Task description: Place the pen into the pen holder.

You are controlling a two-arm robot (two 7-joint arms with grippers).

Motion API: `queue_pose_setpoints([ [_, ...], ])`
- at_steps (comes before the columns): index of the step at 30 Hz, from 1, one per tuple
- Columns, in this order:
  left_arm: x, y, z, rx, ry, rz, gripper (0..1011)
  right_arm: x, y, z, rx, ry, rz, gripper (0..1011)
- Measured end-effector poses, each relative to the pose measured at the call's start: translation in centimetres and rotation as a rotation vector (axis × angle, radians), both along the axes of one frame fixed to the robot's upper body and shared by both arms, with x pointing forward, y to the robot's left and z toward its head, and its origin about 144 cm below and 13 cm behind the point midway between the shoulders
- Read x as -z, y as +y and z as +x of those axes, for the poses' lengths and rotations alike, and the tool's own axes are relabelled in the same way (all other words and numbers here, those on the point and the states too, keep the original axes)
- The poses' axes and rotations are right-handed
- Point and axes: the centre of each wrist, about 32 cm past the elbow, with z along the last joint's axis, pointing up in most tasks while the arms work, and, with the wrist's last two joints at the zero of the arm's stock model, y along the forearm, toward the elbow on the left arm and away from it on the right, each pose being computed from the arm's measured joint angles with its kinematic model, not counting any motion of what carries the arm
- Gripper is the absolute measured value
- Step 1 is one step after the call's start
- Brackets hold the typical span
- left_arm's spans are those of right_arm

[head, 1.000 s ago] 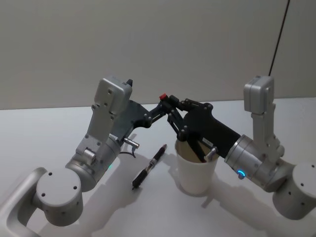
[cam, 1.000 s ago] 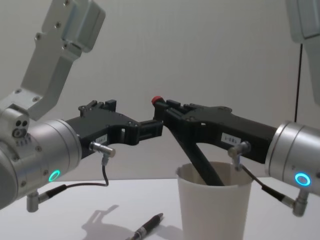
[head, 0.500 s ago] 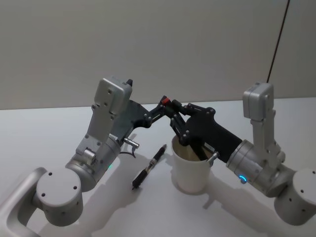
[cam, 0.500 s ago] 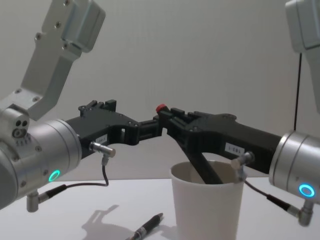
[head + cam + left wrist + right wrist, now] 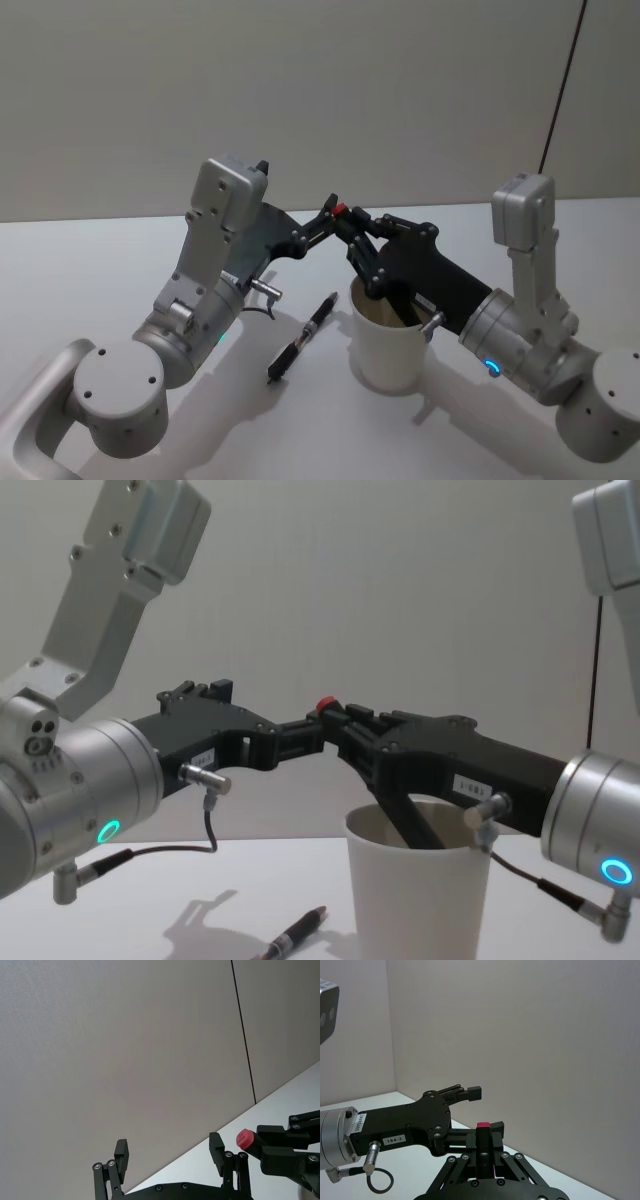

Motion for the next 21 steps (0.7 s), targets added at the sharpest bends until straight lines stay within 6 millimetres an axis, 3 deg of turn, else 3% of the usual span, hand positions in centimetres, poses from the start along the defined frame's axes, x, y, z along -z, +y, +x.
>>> queue_pose_setpoints([
  [4,0.00,0.00,0.00,0.000,0.000,0.000,1001,0.00,0.01,-0.04,0.001,0.000,0.000,202],
  [21,0.00,0.00,0.00,0.000,0.000,0.000,1001,-0.01,0.02,-0.15,0.003,0.000,0.002,699],
])
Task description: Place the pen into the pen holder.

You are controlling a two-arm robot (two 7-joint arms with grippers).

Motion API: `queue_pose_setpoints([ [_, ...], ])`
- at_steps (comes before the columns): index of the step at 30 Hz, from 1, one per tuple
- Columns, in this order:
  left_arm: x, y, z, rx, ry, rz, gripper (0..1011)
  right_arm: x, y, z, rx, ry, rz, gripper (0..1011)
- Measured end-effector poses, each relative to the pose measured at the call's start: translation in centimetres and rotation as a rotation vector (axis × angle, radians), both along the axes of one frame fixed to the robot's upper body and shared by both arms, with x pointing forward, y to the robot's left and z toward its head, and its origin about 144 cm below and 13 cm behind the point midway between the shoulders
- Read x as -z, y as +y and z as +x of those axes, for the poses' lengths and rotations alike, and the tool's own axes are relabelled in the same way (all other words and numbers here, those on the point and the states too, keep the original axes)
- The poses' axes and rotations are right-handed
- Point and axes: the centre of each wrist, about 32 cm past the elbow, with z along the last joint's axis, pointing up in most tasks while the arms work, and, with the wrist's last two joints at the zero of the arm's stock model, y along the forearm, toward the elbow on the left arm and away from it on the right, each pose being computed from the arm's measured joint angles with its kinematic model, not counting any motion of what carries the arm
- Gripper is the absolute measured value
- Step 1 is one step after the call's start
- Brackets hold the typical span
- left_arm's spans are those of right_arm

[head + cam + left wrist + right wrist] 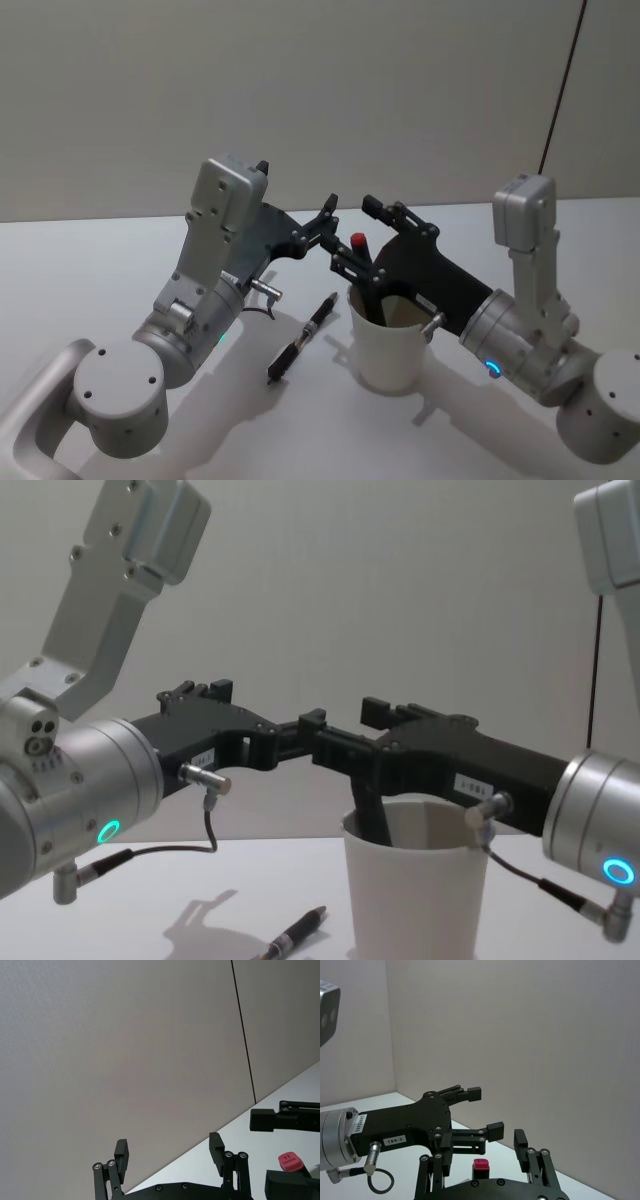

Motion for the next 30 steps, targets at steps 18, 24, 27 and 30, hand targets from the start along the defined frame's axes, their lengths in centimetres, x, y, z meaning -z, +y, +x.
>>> queue_pose_setpoints([
  [18,0.0,0.0,0.0,0.000,0.000,0.000,1001,-3.7,-4.0,-0.7,0.090,-0.107,0.042,1001],
  [24,0.0,0.0,0.0,0.000,0.000,0.000,1001,-4.6,-5.5,-0.9,0.159,-0.118,0.042,1001],
  [27,0.0,0.0,0.0,0.000,0.000,0.000,1001,-4.8,-6.2,-0.9,0.199,-0.114,0.034,1001],
  [30,0.0,0.0,0.0,0.000,0.000,0.000,1001,-4.9,-6.7,-0.9,0.238,-0.107,0.019,1001],
])
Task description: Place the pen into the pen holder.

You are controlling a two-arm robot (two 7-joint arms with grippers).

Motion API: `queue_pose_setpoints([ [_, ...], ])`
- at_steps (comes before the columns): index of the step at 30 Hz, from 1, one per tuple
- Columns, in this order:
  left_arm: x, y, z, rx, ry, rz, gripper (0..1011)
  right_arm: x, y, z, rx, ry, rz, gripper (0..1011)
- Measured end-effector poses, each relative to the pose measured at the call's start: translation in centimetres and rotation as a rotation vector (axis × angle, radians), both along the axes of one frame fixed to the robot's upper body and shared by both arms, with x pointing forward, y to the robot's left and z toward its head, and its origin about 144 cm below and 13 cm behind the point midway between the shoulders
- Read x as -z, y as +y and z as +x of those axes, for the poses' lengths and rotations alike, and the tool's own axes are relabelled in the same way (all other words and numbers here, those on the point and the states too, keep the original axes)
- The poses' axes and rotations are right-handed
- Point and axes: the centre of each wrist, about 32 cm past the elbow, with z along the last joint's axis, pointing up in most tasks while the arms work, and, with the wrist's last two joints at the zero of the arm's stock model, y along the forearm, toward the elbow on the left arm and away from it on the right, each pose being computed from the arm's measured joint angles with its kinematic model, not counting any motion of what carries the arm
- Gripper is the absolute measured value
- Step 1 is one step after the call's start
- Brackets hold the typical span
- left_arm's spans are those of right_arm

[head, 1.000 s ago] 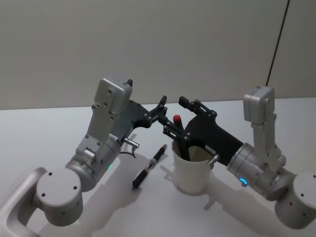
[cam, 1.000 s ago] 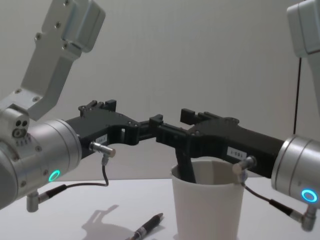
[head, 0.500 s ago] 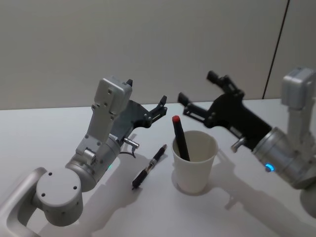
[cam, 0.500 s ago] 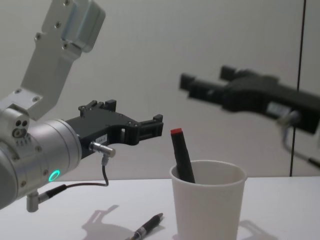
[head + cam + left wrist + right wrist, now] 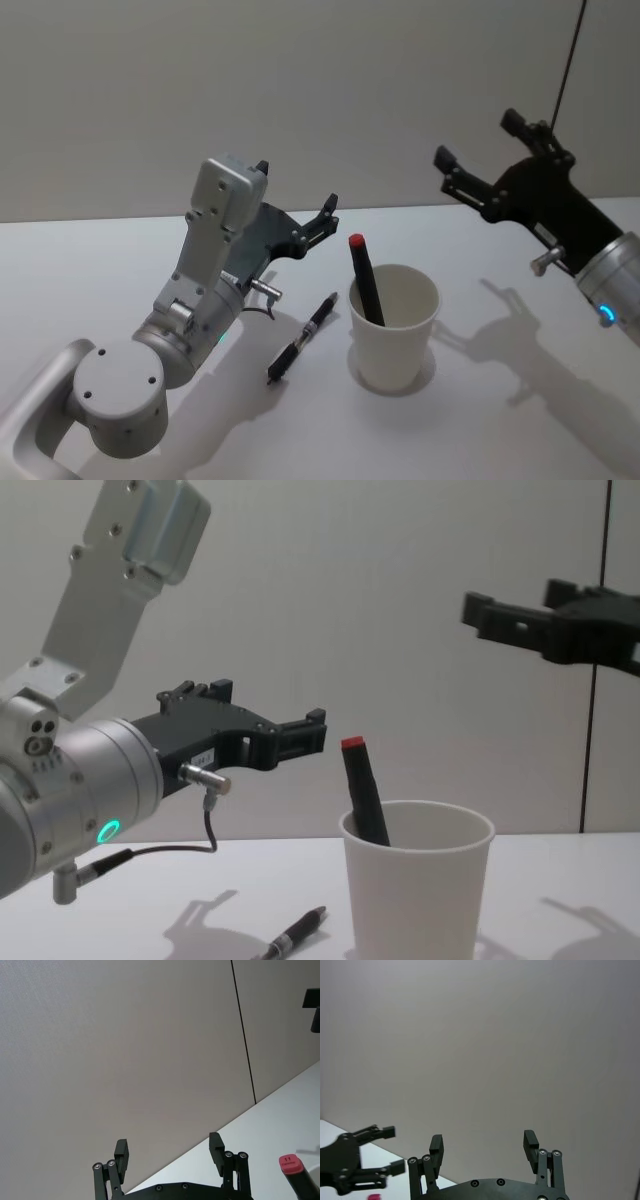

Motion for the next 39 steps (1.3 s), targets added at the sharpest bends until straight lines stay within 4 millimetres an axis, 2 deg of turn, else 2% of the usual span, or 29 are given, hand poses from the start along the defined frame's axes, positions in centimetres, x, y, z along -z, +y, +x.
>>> queue_pose_setpoints([
  [11,0.0,0.0,0.0,0.000,0.000,0.000,1001,0.4,-1.4,0.2,0.158,0.059,-0.066,1001],
  [39,0.0,0.0,0.0,0.000,0.000,0.000,1001,3.9,-3.2,2.5,0.613,0.291,-0.305,1001],
])
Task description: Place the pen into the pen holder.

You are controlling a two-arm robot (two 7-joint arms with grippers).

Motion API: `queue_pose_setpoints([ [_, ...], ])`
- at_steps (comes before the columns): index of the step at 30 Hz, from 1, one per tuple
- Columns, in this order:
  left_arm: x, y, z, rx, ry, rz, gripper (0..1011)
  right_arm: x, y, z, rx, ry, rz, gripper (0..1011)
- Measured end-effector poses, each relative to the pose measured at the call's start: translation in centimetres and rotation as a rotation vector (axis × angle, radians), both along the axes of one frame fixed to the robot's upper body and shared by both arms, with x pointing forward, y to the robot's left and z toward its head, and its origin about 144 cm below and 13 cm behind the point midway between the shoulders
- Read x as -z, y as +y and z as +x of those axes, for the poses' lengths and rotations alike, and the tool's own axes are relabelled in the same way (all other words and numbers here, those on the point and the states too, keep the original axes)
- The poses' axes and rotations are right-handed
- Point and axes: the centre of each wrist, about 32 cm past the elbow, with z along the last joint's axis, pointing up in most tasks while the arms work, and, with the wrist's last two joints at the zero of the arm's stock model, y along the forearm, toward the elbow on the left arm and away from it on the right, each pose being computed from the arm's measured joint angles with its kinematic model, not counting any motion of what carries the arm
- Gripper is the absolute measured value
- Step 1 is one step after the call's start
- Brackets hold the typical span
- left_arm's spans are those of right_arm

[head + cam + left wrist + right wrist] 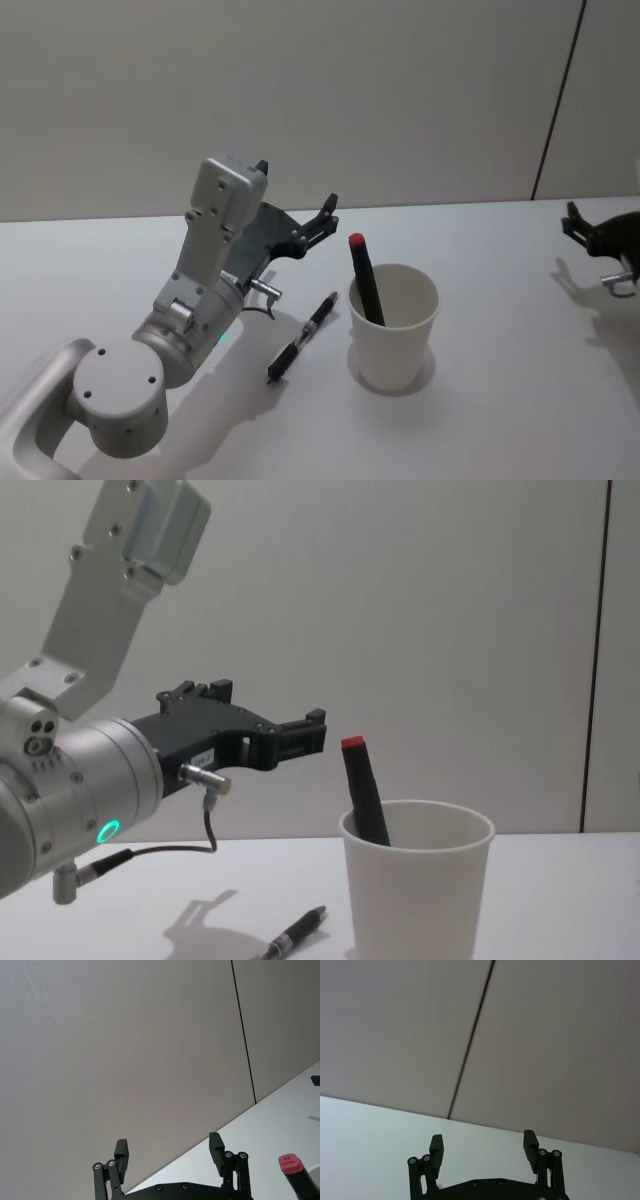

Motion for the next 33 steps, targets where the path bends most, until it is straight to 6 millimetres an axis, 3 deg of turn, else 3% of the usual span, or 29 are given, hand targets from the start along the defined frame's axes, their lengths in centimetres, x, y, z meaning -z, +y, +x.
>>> queue_pose_setpoints([
  [22,0.0,0.0,0.0,0.000,0.000,0.000,1001,3.9,-1.0,3.6,0.367,0.194,-0.194,1001],
  [33,0.0,0.0,0.0,0.000,0.000,0.000,1001,4.0,-1.0,3.7,0.377,0.199,-0.200,1002],
])
